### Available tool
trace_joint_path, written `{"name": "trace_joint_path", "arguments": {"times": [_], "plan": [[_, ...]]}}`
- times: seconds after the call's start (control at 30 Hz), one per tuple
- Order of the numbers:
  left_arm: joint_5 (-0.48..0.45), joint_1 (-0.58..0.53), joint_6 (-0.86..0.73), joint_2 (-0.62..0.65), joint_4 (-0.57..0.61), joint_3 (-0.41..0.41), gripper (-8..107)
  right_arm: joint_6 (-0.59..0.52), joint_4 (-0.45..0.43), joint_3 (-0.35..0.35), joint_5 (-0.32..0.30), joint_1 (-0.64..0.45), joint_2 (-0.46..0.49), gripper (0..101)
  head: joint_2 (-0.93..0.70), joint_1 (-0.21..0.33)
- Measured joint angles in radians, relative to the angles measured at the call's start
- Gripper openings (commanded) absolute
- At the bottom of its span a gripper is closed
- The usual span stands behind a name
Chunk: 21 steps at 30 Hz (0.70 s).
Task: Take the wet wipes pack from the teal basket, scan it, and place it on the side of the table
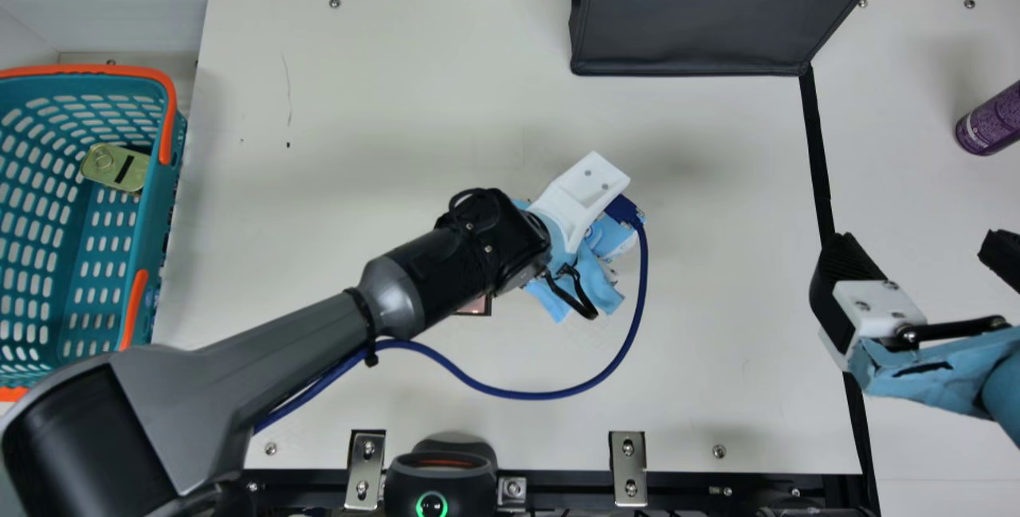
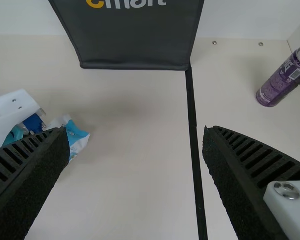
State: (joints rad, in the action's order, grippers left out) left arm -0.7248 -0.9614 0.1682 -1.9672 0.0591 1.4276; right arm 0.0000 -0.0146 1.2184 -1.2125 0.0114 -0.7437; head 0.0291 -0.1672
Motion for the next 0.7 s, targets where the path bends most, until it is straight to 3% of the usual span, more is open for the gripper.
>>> {"name": "trace_joint_path", "arguments": {"times": [0.3, 0.7], "plan": [[-0.002, 0.002, 0.022, 0.004, 0.018, 0.0, 89, 0.0, 0.0, 0.0, 0.0, 0.0, 0.0, 95, -0.002, 0.0], [0.028, 0.068, -0.102, 0.174, 0.129, -0.136, 90, 0.0, 0.0, 0.0, -0.001, 0.0, 0.0, 95, 0.0, 0.0]]}}
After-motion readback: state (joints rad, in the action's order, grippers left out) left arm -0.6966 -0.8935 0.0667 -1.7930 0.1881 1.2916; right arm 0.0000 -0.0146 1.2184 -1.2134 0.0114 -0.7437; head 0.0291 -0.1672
